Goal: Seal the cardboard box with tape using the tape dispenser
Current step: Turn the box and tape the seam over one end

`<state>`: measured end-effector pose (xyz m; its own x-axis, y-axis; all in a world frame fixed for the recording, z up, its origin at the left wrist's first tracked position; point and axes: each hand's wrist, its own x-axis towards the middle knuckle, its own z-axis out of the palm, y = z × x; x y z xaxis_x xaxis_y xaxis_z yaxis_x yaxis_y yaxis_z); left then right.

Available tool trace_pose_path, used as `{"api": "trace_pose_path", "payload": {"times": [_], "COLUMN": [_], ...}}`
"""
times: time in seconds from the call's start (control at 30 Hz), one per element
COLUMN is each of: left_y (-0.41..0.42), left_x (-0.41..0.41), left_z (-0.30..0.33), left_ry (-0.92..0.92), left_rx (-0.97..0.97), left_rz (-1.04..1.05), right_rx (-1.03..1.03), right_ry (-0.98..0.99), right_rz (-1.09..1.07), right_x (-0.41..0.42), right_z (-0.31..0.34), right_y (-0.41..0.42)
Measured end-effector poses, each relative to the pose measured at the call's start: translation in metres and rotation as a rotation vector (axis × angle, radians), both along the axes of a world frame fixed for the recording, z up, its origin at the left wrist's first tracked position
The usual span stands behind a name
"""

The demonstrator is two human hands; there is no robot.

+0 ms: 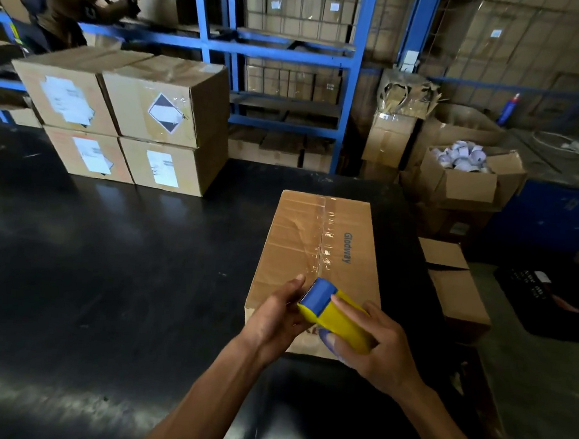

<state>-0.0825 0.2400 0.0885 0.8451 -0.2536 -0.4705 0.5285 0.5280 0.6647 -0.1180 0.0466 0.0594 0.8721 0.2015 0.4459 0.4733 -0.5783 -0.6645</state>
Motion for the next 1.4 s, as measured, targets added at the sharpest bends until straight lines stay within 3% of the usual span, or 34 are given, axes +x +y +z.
{"api": "trace_pose_path", "payload": {"times": [0.17, 0.37, 0.5, 0.6, 0.7, 0.9, 1.03, 1.4], "left_y": [0.003, 0.008, 0.014, 0.053, 0.065, 0.05, 0.051, 0.056], "left_x": [0.018, 0.032, 0.037, 0.044, 0.033, 0.013, 0.018, 0.033], "left_z": [0.005, -0.013, -0.013, -0.022, -0.03, -0.086, -0.104, -0.142], "left_ry": [0.092, 0.186, 0.119, -0.033, -0.2, -0.176, -0.205, -0.265], "left_rx": [0.012, 0.229, 0.3, 0.339, 0.482, 0.555, 0.749, 0.931], "left_rz": [0.017, 0.265, 0.413, 0.548, 0.458, 0.527, 0.545, 0.55], "right_rx": [0.003, -0.235, -0.301, -0.352, -0.434, -0.633, -0.679, -0.817], "right_ry": [0.068, 0.041, 0.035, 0.045, 0.066, 0.106, 0.13, 0.162], "right_rz": [-0.009, 0.076, 0.094, 0.086, 0.105, 0.109, 0.063, 0.039], "right_x": [0.018, 0.031, 0.044, 0.048, 0.051, 0.045, 0.04, 0.04], "right_z": [0.004, 0.005, 0.012, 0.018, 0.025, 0.003, -0.002, -0.001], "right_y": [0.002, 0.013, 0.002, -0.04, -0.062, -0.062, -0.058, -0.034]}}
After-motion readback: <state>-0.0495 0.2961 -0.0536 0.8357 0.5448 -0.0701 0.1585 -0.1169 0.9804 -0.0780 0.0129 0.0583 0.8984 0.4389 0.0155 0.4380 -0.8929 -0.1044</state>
